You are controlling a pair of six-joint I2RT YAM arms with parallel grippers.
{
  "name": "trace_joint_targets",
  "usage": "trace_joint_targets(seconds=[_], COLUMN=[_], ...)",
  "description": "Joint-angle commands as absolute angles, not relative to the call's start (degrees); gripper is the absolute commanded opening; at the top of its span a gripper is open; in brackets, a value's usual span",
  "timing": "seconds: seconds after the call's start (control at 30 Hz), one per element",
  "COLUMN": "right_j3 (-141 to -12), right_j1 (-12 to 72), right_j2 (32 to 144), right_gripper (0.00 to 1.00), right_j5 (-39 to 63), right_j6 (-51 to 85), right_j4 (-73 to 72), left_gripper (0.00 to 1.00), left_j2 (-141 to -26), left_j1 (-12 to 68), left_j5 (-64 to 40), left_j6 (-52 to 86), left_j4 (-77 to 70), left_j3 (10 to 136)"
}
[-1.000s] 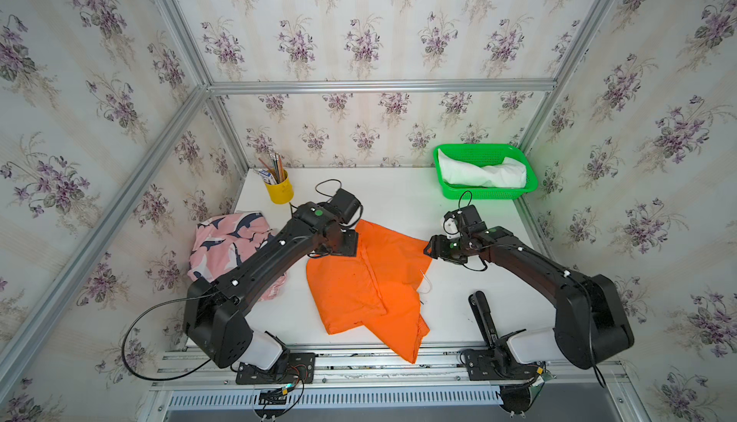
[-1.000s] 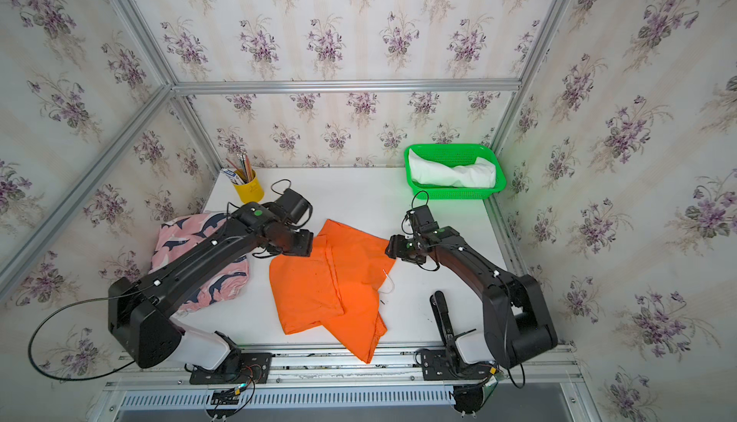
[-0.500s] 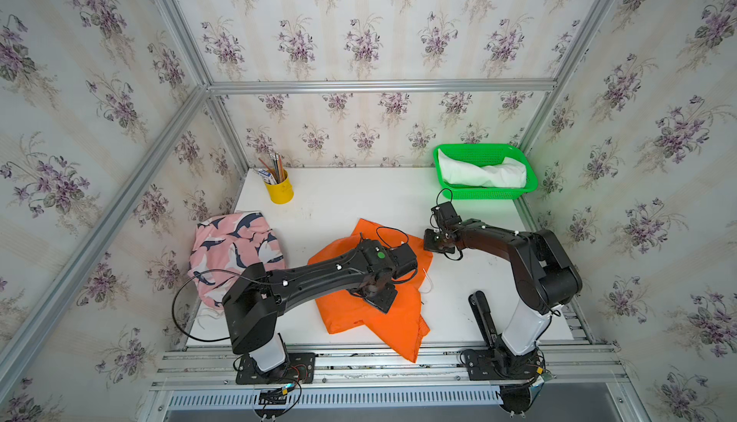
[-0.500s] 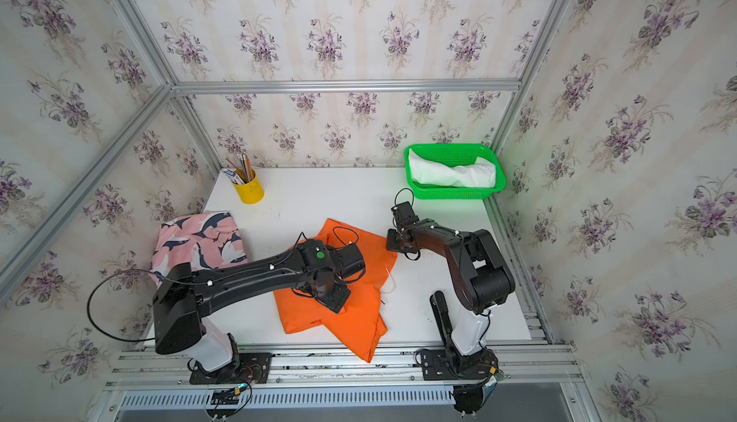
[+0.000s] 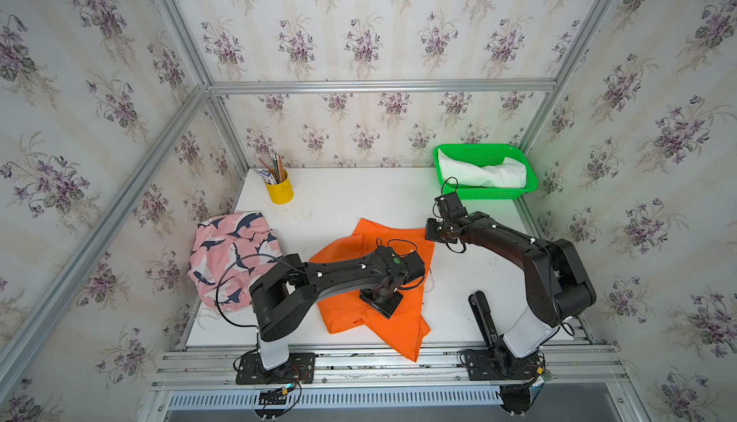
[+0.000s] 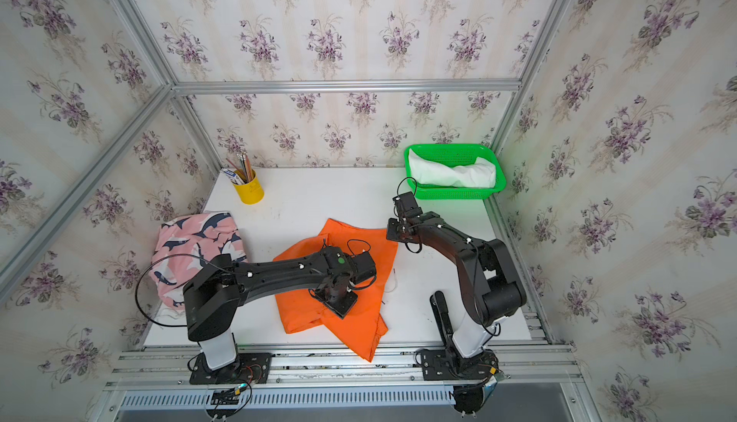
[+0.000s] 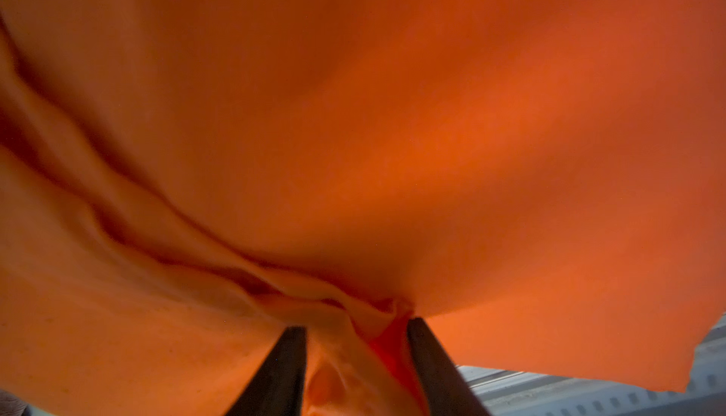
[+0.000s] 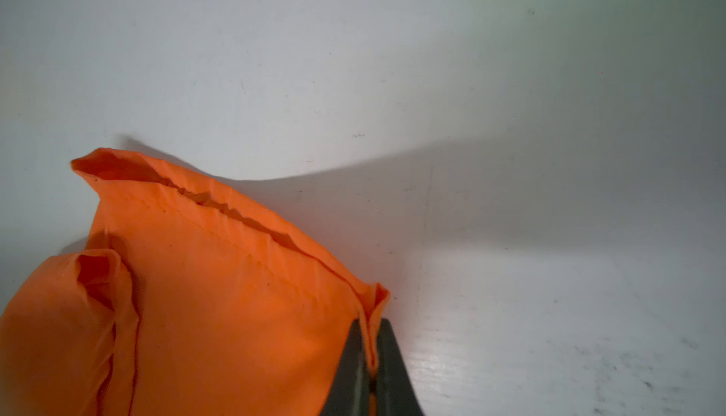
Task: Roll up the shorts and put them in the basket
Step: Flatten out the shorts at the center of the board.
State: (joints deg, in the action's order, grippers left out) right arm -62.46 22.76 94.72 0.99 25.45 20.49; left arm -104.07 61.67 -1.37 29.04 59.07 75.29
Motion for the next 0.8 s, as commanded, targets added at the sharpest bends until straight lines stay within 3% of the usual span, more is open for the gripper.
trace_joint_targets(seconds=[0.0, 0.17, 0.37, 0.6, 0.77], right_j3=[-64.6, -72.4, -82.6, -89.0, -93.4], right_j1=[22.7, 21.6, 20.4, 20.4, 20.4], right_j2=[91.5, 84.0, 74.2, 59.1, 52.8], right_gripper=[0.0, 0.0, 0.0, 0.0, 0.0], right_j5=[-3.7, -10.2, -19.2, -26.0, -27.4], right_j6=[24.3, 22.6, 19.8, 17.1, 16.3], right_j4=[23.0, 26.0, 26.3, 21.4, 19.1], left_gripper=[0.19, 0.04, 0.0, 0.0, 0.0], left_j2=[-99.9, -86.7, -73.0, -55.3, -50.2], left_j1=[61.7, 59.9, 57.8, 57.7, 57.7], left_j5=[5.6, 19.4, 28.5, 23.7, 23.9], left_j6=[29.1, 30.5, 26.9, 16.9, 15.2], left_j4=[62.4, 68.9, 69.1, 49.4, 47.4], left_j3=[76.7, 83.7, 95.8, 97.6, 102.2])
